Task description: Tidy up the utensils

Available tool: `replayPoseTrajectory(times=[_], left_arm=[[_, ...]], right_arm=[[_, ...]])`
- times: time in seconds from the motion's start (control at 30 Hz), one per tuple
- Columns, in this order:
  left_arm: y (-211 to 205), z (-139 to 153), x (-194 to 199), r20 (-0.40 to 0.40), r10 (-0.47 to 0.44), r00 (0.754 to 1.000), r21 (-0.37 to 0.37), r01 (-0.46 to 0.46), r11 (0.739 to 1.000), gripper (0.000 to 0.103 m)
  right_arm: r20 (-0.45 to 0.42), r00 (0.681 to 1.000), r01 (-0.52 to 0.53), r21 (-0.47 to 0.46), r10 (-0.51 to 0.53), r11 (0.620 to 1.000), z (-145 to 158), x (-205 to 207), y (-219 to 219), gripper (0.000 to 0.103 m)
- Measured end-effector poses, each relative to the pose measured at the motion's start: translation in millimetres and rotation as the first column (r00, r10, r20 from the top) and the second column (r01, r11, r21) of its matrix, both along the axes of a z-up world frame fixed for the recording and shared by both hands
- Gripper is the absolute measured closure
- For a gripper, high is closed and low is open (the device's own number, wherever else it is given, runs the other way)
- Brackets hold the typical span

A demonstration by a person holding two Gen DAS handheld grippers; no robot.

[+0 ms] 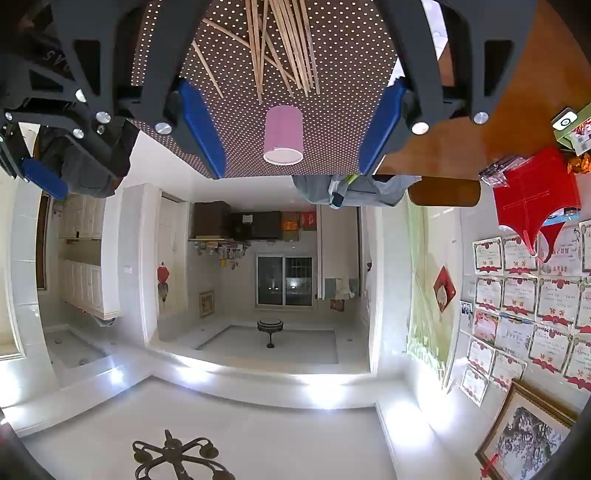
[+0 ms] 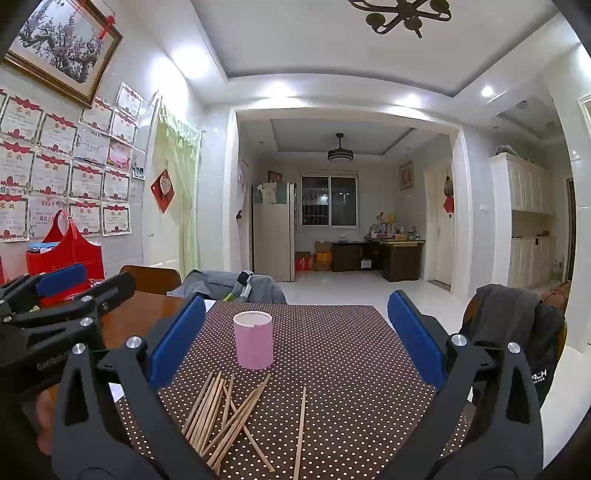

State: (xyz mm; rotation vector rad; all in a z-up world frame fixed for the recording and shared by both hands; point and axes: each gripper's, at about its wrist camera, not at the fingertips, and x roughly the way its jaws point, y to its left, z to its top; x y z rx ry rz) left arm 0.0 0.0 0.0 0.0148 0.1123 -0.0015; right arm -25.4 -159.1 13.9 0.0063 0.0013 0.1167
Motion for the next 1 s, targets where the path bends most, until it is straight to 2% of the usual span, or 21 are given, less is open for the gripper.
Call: replayPoseTrajectory(times=[1.0], left_arm=[[0.2, 0.0, 0.0, -0.004, 0.002, 1.0, -0.002, -0.002, 1.0, 0.03]], right_arm=[[-0.017, 1.0, -0.001, 0.004, 0.001, 1.0, -0.4, 3.8, -0.5, 0.006]])
